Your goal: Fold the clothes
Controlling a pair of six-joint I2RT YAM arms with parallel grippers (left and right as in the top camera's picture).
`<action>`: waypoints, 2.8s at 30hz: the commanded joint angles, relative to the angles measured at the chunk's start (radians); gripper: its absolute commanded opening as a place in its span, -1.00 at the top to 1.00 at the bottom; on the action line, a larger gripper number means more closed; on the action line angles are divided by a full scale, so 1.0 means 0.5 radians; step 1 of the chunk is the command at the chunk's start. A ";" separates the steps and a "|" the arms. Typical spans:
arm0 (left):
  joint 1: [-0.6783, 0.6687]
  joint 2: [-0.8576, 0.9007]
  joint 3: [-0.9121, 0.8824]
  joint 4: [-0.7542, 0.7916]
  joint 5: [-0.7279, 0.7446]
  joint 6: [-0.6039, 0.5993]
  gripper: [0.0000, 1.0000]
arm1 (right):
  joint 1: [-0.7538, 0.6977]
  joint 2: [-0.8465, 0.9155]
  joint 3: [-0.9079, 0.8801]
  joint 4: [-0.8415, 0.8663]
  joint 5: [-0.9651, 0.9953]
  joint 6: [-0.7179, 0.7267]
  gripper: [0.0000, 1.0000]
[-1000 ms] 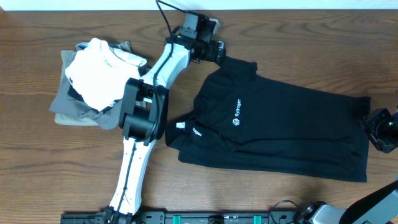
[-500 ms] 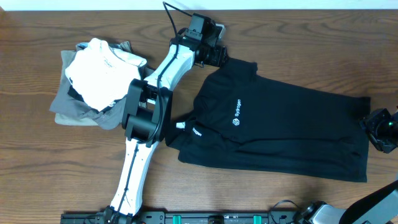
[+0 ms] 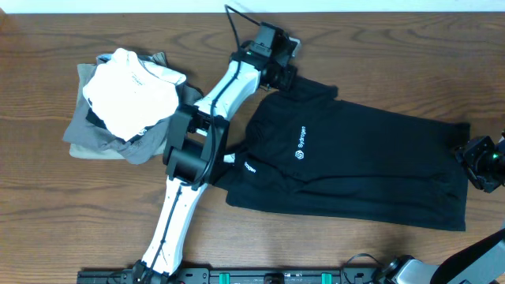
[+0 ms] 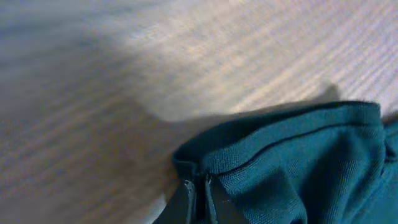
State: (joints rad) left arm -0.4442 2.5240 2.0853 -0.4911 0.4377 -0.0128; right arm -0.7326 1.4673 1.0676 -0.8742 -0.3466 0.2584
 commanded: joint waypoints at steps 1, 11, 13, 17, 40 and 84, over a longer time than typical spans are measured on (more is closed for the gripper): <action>0.014 -0.102 -0.022 -0.063 -0.024 0.027 0.88 | 0.014 -0.024 0.034 0.031 -0.048 -0.024 -0.01; 0.014 -0.580 -0.022 -0.562 -0.082 0.093 0.88 | 0.015 0.062 0.034 0.494 -0.048 -0.027 0.17; 0.014 -0.671 -0.022 -0.687 -0.135 0.094 0.88 | 0.015 0.147 0.034 0.600 -0.049 -0.026 0.16; 0.014 -0.783 -0.022 -0.897 -0.237 0.127 0.88 | 0.015 0.378 0.034 0.890 -0.124 -0.026 0.11; 0.014 -0.813 -0.023 -1.244 -0.237 0.130 0.88 | 0.057 1.465 0.468 1.377 -0.414 -0.134 -0.18; 0.014 -0.813 -0.023 -1.135 -0.237 0.146 0.88 | 0.200 1.131 0.480 0.600 0.424 -0.349 0.97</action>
State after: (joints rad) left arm -0.4412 2.1143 2.0720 -1.0573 0.3325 0.0498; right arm -0.6262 2.0426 1.3197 -0.5652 -0.2028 0.0650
